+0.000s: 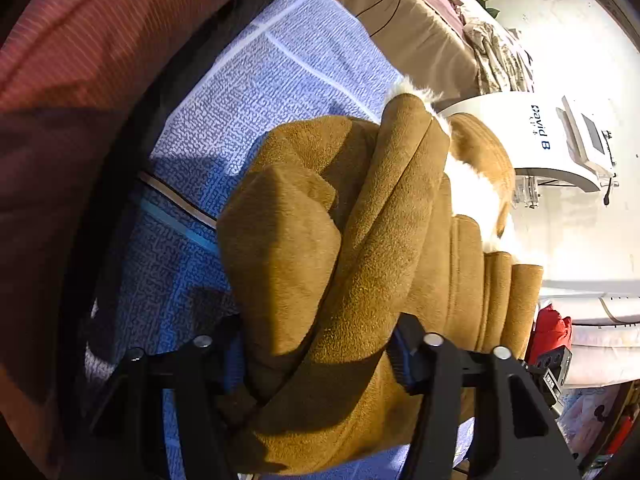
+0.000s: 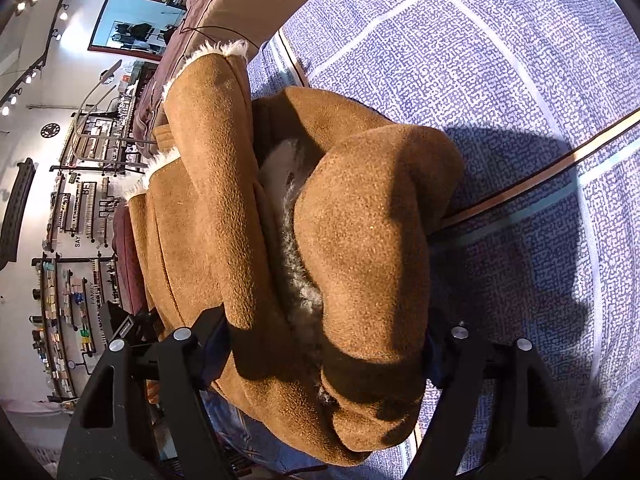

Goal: Fold large clothes
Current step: 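Carry the folded jacket with both grippers onto the red padded jacket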

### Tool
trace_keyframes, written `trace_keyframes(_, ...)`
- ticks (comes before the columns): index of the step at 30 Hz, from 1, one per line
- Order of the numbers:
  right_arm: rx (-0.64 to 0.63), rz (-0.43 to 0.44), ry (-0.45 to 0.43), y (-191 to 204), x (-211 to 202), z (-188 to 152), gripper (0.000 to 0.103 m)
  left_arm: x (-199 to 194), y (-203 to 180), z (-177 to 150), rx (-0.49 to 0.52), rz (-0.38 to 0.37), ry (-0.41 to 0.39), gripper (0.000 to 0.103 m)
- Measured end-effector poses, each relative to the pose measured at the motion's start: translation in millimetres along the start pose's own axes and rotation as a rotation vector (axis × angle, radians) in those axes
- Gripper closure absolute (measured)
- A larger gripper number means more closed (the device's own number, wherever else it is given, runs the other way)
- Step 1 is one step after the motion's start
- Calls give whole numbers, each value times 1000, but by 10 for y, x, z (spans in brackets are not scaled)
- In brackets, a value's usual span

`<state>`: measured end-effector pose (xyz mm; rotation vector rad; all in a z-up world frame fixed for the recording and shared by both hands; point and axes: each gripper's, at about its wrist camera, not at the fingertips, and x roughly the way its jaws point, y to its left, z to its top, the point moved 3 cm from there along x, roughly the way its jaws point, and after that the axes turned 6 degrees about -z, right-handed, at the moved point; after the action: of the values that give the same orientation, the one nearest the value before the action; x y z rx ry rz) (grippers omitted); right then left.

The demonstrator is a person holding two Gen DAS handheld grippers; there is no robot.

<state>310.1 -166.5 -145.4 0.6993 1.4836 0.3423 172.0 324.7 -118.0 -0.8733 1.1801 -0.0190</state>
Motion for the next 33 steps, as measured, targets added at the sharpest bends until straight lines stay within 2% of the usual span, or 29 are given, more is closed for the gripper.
trace_keyframes(3, -36, -18, -20, 123, -129, -65, 36, -180, -80, -52, 26, -11, -17, 58)
trace_keyframes(7, -103, -15, -43, 278, -387, -214, 40, -447, -254, -149, 65, -31, -34, 60)
trace_keyframes(11, -107, -9, -61, 258, -698, -448, 42, -595, -428, -392, 113, -39, -6, 60)
trace_keyframes(17, -158, -75, -91, 153, -1173, -867, 45, -633, -693, -735, 145, -65, 42, 61)
trace_keyframes(20, -228, -117, -127, 238, -1407, -964, 46, -640, -921, -753, 179, -85, 41, 61)
trace_keyframes(24, -335, -142, -206, 457, -1791, -926, 47, -704, -1279, -681, 256, -123, 30, 62)
trace_keyframes(28, -389, -156, -304, 698, -2244, -850, 48, -729, -1980, -531, 375, -180, 11, 62)
trace_keyframes(33, -372, -160, -471, 625, -3105, -697, 49, -553, -3329, -445, 601, -288, 11, 62)
